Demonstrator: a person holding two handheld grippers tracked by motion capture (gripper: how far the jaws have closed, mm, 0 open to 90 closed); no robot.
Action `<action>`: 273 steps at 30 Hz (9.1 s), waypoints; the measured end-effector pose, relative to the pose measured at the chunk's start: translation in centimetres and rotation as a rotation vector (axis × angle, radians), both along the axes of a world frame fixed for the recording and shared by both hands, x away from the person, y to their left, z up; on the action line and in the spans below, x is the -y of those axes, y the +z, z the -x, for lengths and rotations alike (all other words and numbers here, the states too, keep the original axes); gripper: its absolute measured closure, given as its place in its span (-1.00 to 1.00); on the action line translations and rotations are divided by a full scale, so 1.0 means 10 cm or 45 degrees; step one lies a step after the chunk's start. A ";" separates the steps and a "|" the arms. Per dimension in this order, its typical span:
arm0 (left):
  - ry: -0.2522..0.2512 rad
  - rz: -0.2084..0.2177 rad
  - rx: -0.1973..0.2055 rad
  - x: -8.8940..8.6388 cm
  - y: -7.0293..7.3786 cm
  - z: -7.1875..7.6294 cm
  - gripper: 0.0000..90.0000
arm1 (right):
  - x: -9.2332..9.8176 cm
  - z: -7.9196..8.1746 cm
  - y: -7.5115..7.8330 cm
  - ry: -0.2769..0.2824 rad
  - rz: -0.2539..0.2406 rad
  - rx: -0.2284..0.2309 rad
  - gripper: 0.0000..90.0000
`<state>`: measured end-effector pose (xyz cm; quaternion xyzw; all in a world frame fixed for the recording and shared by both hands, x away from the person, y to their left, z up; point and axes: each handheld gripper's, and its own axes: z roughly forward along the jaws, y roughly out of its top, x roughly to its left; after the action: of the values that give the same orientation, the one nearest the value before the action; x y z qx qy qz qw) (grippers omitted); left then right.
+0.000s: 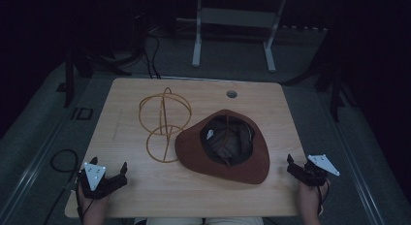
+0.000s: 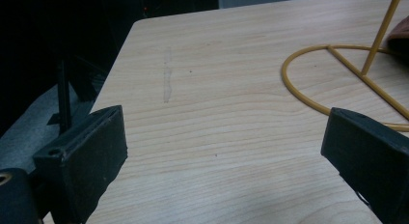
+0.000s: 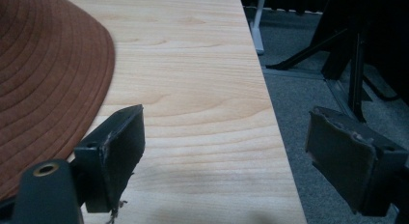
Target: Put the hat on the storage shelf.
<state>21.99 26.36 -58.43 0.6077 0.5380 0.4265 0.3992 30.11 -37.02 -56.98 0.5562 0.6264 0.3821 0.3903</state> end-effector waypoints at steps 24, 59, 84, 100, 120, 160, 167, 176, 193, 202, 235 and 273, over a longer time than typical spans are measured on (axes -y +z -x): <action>-0.083 0.023 0.037 0.09 0.04 0.01 -0.93 | -0.38 -0.09 0.66 0.320 -0.067 -0.131 -0.76; -0.240 0.082 -0.113 0.26 0.10 0.02 -0.93 | -1.38 -0.99 0.84 0.554 -0.015 -0.405 -0.72; -0.275 0.062 -0.168 0.28 0.09 0.01 -0.93 | -1.65 -1.29 0.38 0.413 0.235 -0.522 0.21; -0.388 0.083 -0.180 0.47 0.21 0.03 -0.90 | -1.50 -1.16 0.65 0.342 0.119 -0.405 0.88; -0.832 -0.032 -0.187 1.43 1.05 -0.07 -0.86 | -1.38 -0.93 0.86 0.370 0.036 -0.350 0.88; -0.730 -0.256 -0.487 2.91 0.98 -1.46 -0.21 | -1.19 -0.71 0.91 0.372 -0.038 -0.309 0.87; -0.712 -0.292 -0.575 2.92 0.92 -1.57 0.30 | -1.21 -0.70 0.93 0.371 -0.031 -0.303 0.87; -0.630 -0.340 -0.488 2.91 1.06 -1.61 0.92 | -1.26 -0.61 1.03 0.389 -0.032 -0.269 0.87; -0.606 -0.320 -0.113 2.90 1.45 -1.35 0.93 | -1.04 -0.21 1.25 0.537 -0.126 -0.161 0.36; -0.687 -0.246 0.137 2.75 1.63 -1.17 0.92 | -0.72 0.21 1.62 0.595 -0.090 0.024 0.10; -1.459 0.028 0.478 2.07 1.57 -0.55 0.92 | -1.11 0.16 1.53 1.137 -0.207 -0.056 0.16; -1.402 -0.022 0.462 2.36 1.62 -0.58 0.75 | -1.64 0.19 1.55 1.357 -0.257 -0.026 0.93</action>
<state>27.82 2.73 -42.18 0.7185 0.0620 0.2576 0.6431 28.18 -20.61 -41.44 0.1998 0.7857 0.5799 0.0810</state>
